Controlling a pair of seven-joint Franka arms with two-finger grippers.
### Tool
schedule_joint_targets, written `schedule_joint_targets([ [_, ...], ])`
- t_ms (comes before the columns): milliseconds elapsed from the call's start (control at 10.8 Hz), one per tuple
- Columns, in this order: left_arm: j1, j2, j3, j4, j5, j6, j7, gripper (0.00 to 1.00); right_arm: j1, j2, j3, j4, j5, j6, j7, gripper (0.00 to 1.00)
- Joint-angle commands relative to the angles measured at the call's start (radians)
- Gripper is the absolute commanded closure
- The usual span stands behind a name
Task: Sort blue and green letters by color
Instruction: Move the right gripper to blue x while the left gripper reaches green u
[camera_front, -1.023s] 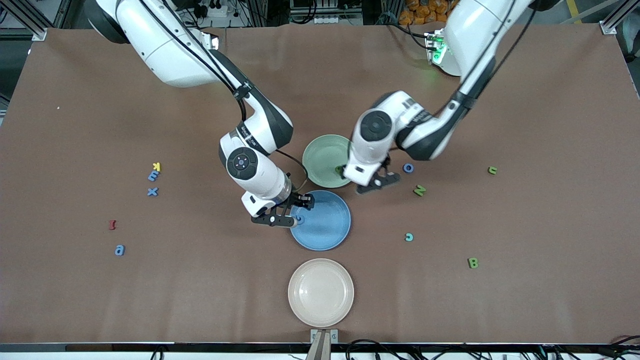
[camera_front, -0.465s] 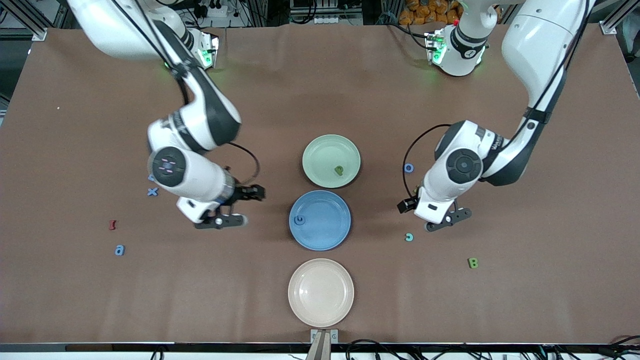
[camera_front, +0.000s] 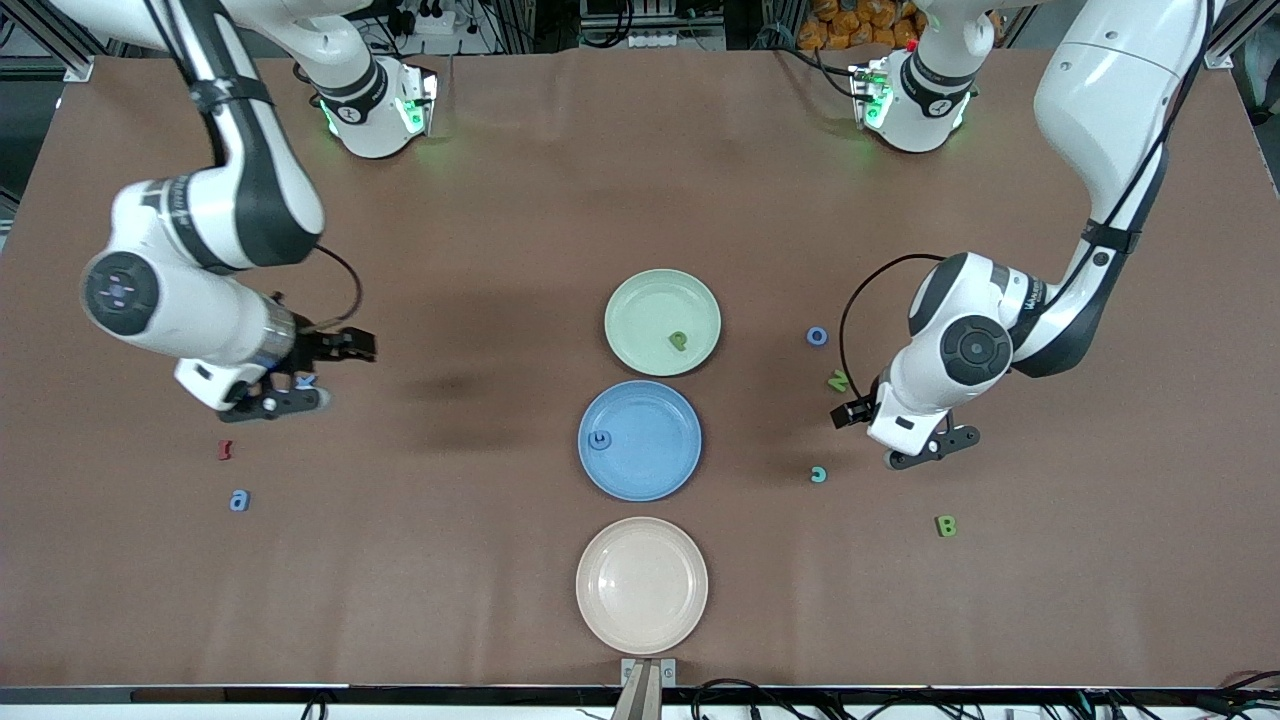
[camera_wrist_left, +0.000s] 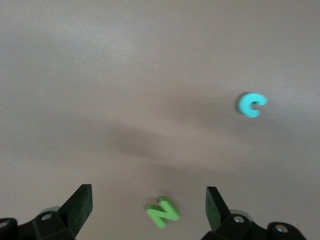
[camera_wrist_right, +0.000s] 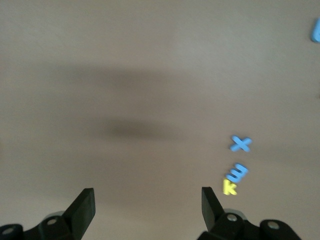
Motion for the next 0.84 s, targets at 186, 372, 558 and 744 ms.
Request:
schedule_joint_targets([
  [186,0.142,-0.184,-0.022,-0.294,0.109,0.083,0.119,0.0,-0.049,-0.13,-0.135,-0.366,0.006,0.311,-0.16,0.08],
  [372,0.177,-0.217,-0.022,-0.354,0.109,0.11,0.232,0.0,-0.073,-0.036,-0.133,-0.376,0.006,0.436,-0.182,0.1],
  [558,0.222,-0.246,-0.022,-0.406,0.109,0.136,0.347,0.0,-0.084,0.063,-0.133,-0.376,0.012,0.56,-0.261,0.13],
  [744,0.278,-0.269,-0.022,-0.454,0.109,0.174,0.497,0.0,-0.107,0.094,-0.132,-0.365,0.015,0.573,-0.281,0.16],
])
